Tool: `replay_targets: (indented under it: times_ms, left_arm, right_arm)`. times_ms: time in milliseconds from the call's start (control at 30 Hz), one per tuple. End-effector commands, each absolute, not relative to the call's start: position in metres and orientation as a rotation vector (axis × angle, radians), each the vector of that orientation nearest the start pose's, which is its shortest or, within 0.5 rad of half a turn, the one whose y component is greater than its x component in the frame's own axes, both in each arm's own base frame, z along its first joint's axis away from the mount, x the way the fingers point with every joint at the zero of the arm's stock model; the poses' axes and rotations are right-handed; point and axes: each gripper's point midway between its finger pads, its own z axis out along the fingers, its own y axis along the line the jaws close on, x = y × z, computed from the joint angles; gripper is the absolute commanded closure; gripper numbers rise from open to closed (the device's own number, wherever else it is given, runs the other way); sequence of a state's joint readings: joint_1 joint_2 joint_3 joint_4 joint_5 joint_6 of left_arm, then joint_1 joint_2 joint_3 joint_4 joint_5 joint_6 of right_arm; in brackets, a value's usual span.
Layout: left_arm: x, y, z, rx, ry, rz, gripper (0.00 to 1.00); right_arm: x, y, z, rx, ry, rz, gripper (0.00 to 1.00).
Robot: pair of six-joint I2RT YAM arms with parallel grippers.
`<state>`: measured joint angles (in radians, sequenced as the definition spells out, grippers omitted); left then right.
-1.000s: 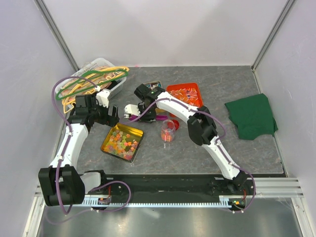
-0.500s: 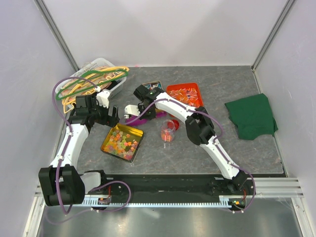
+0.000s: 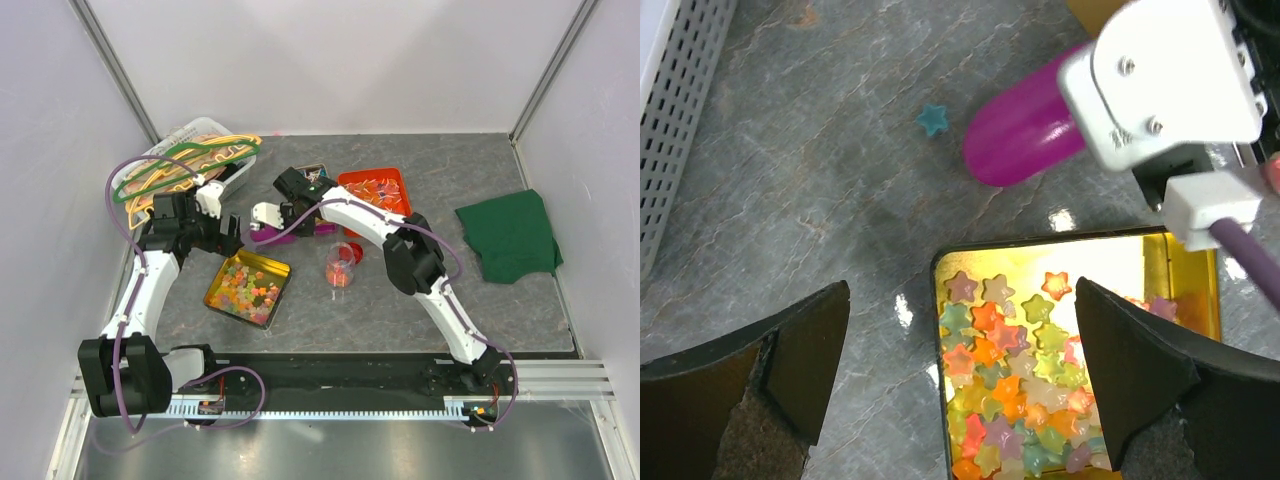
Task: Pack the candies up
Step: Pick up the spatula from the center of the board.
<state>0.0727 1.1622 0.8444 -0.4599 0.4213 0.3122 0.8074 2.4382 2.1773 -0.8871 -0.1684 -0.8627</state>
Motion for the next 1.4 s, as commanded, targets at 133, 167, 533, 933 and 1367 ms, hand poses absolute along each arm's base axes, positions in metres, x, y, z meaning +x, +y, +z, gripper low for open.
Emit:
replay_targets:
  times_ms: [133, 167, 533, 933, 1367]
  left_arm:
    - [0.349, -0.039, 0.188, 0.596, 2.035, -0.240, 0.00]
    - [0.351, -0.040, 0.189, 0.607, 2.028, -0.239, 0.00]
    - [0.347, -0.092, 0.234, 0.658, 1.957, -0.721, 0.00]
    - [0.369, -0.122, 0.255, 0.609, 1.946, -1.208, 0.00]
    - [0.397, -0.093, 0.246, 0.749, 1.931, -0.797, 0.00]
  right_arm:
    - [0.402, 0.407, 0.153, -1.723, 1.714, 0.301, 1.00]
    - [0.401, 0.406, 0.156, -1.711, 1.723, 0.319, 1.00]
    - [0.404, 0.378, 0.205, -1.472, 1.719, 0.188, 1.00]
    - [0.393, 0.361, 0.237, -1.352, 1.676, -0.031, 1.00]
    - [0.377, 0.350, 0.239, -1.403, 1.769, 0.101, 1.00]
